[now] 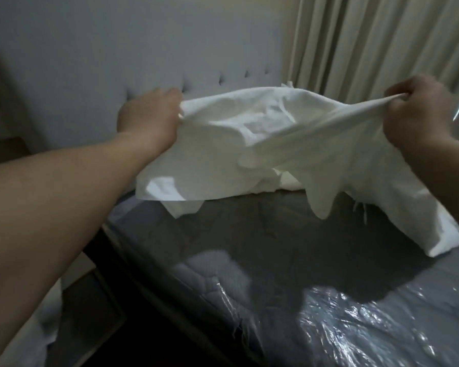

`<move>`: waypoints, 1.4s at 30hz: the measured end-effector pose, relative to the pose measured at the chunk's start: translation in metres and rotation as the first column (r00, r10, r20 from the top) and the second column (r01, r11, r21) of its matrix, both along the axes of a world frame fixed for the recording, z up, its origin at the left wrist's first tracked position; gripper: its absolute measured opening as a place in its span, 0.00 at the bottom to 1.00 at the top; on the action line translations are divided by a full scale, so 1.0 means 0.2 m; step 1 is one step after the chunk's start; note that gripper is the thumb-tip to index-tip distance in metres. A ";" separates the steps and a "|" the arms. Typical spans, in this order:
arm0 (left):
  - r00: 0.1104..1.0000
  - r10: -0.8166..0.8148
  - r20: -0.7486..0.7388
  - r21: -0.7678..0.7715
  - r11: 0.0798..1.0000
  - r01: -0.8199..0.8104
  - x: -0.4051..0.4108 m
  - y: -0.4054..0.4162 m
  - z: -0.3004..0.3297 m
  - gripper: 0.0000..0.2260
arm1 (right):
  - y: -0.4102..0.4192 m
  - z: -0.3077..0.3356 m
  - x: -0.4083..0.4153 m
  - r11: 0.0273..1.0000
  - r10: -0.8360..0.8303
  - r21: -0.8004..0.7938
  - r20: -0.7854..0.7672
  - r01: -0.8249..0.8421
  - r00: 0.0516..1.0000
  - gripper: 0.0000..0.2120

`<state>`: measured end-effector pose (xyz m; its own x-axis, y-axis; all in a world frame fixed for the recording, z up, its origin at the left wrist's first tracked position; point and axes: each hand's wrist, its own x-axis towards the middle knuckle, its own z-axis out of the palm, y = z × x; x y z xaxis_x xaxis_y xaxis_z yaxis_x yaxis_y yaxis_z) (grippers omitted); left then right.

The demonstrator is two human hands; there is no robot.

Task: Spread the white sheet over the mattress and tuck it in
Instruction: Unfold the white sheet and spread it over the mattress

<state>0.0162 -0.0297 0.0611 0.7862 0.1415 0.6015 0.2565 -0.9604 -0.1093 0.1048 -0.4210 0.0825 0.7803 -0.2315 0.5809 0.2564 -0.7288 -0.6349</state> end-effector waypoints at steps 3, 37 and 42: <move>0.979 0.192 0.070 -0.143 0.973 -0.181 -0.02 0.07 0.02 0.13 | -0.15 -0.01 0.04 0.994 -0.106 0.021 -0.008 0.107 0.994 0.22; 0.974 -0.003 -0.228 -0.688 0.708 -0.159 -0.16 -0.35 -0.63 0.16 | 0.65 -0.22 -0.20 0.795 0.548 0.527 -0.410 -0.301 0.729 0.07; 0.994 -0.101 -0.044 -0.852 0.523 0.015 -0.30 -0.44 -0.53 0.10 | 0.62 0.20 -0.25 0.457 0.562 0.884 -0.205 -0.095 0.801 0.14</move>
